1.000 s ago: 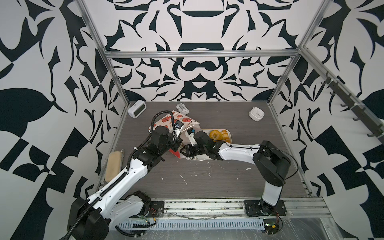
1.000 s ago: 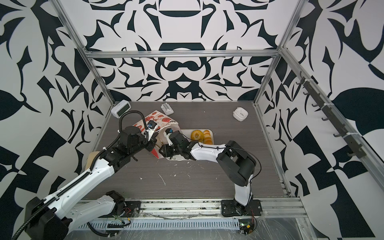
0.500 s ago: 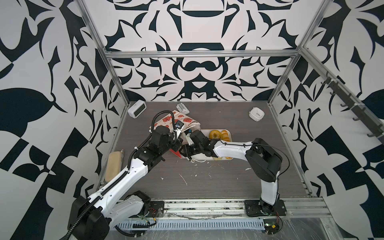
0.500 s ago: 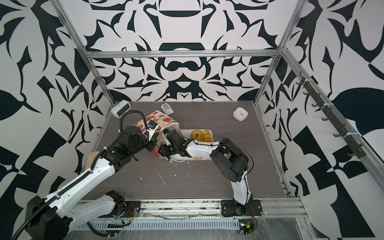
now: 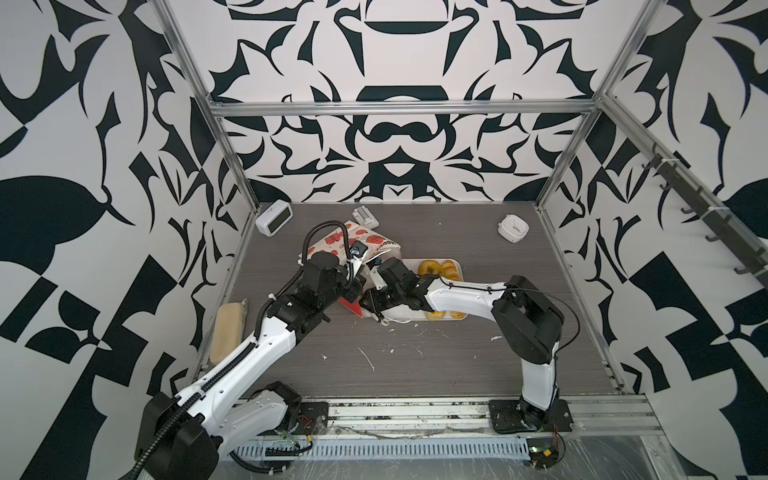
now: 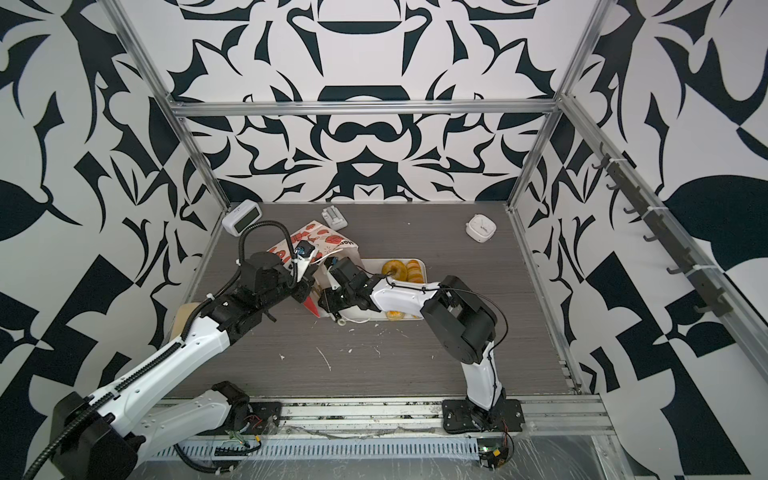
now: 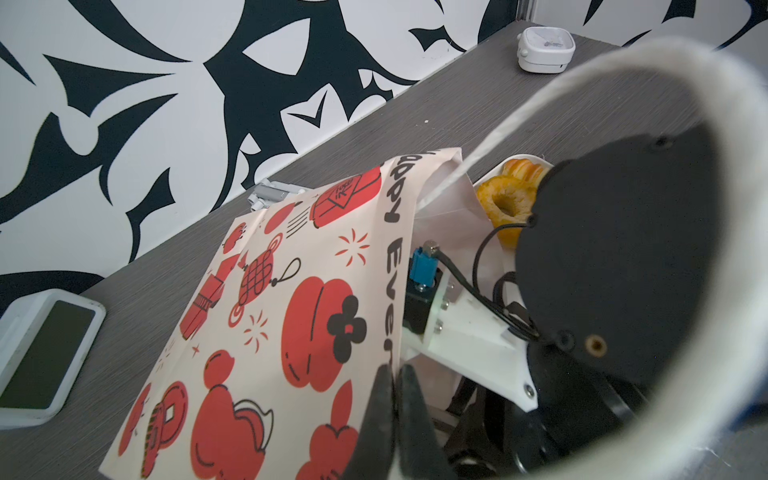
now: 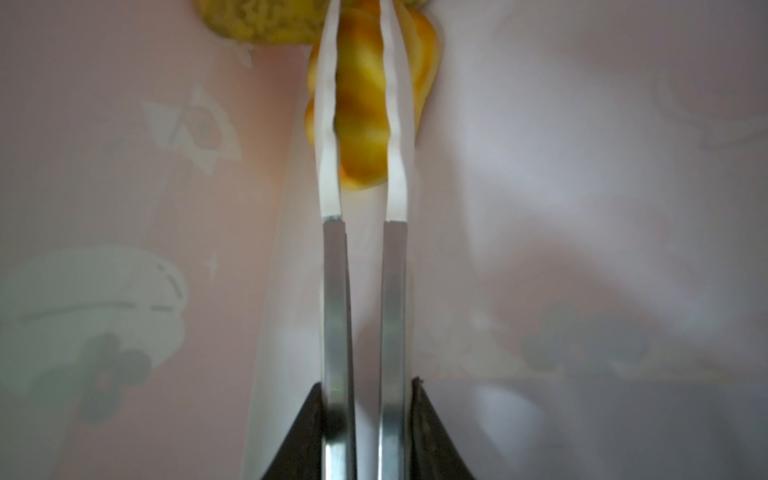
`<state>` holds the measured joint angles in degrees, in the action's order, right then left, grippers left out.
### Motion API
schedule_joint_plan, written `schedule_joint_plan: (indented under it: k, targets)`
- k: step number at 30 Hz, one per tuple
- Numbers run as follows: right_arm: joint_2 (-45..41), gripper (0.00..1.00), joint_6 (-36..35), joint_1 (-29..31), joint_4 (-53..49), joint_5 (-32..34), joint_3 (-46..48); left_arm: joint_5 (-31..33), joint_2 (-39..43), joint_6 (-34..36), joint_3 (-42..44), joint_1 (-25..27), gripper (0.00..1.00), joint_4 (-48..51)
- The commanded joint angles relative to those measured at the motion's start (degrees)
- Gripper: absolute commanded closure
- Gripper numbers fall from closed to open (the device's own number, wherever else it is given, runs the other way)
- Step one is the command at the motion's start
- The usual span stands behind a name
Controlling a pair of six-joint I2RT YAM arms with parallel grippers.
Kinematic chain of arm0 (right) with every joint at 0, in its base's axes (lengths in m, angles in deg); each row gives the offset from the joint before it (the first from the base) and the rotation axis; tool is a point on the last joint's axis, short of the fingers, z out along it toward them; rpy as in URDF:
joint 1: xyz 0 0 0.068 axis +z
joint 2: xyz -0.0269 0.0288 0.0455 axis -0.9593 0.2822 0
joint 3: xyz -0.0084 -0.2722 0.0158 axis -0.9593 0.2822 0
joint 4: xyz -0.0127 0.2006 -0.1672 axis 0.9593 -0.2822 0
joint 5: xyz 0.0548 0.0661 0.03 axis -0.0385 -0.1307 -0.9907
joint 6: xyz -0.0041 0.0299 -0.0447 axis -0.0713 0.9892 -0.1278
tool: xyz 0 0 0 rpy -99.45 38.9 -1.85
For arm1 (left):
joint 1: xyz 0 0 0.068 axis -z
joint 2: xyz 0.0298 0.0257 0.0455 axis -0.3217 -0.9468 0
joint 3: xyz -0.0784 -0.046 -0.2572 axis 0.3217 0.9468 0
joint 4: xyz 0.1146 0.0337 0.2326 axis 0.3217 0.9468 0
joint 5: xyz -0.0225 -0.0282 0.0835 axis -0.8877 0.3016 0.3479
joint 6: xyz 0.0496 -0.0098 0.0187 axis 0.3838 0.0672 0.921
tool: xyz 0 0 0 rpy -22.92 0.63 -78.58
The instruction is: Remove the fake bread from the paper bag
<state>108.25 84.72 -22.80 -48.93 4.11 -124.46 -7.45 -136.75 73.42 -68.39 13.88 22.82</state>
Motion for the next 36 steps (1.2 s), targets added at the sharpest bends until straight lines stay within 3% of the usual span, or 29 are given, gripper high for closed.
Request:
schedule_joint_plan:
  k: [1, 13, 23, 36]
  targets:
    - [-4.35, 0.83, -1.71, -0.06, -0.53, 0.72, -0.65, -0.52, 1.96, -0.45, 0.44, 0.08, 1.0, -1.98]
    - [-13.65, 0.97, -2.7, -1.92, -2.37, 4.45, 6.8, 0.4, 3.51, -0.19, 1.56, 0.12, 1.0, -0.65]
    - [-21.87, 0.98, -1.88, -3.23, -2.5, 3.32, 13.93, 1.08, 1.99, 0.03, 1.31, 0.07, 1.0, -0.57]
    - [-38.75, 0.98, -2.18, -5.81, -2.34, 1.99, 26.55, 3.72, -2.39, -0.8, 0.11, 0.14, 1.0, -3.11]
